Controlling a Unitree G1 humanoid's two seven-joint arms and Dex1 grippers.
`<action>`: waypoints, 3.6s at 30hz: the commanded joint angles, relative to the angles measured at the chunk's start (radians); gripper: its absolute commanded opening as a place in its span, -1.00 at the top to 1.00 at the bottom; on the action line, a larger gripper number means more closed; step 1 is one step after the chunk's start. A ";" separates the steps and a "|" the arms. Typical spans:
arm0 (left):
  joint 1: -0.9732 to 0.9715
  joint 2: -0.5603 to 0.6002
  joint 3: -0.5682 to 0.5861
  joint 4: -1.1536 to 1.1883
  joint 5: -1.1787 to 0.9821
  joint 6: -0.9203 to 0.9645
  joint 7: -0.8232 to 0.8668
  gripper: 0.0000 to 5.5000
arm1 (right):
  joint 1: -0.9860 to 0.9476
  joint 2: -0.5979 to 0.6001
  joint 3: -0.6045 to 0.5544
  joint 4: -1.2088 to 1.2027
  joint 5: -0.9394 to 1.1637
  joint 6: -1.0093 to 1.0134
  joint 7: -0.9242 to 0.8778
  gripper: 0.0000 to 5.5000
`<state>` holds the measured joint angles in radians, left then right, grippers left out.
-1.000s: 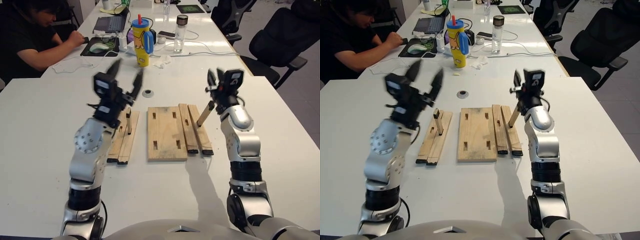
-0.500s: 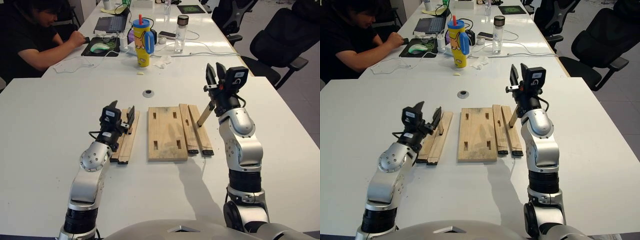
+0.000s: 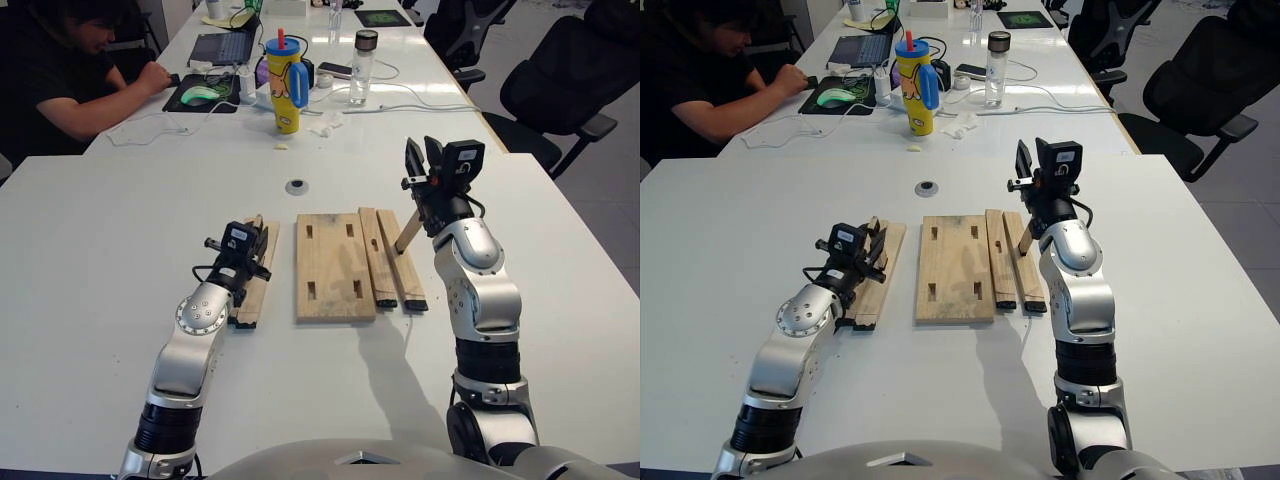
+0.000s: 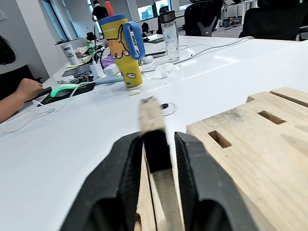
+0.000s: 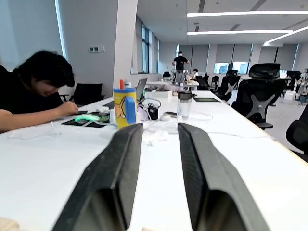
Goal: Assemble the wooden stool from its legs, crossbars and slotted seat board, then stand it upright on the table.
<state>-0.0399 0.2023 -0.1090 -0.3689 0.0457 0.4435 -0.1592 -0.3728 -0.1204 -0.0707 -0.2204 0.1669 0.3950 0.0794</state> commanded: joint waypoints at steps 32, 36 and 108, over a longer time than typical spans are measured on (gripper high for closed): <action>-0.396 0.256 0.493 0.150 -1.716 0.543 -0.219 0.84 | 0.032 -0.259 -0.265 0.055 1.596 0.696 0.428 -0.34; -0.368 0.244 0.452 0.120 -1.742 0.534 -0.197 0.84 | 0.031 -0.260 -0.223 0.012 1.568 0.665 0.399 -0.34; -0.202 0.305 -0.478 0.374 0.024 -0.202 -0.677 0.21 | -0.286 -0.575 0.237 0.472 0.292 -0.103 1.526 0.26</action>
<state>-0.2692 0.5030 -0.5728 -0.0540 0.0256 0.1689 -0.8397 -0.6992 -0.6912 0.1183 0.2641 0.5285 0.3229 1.5946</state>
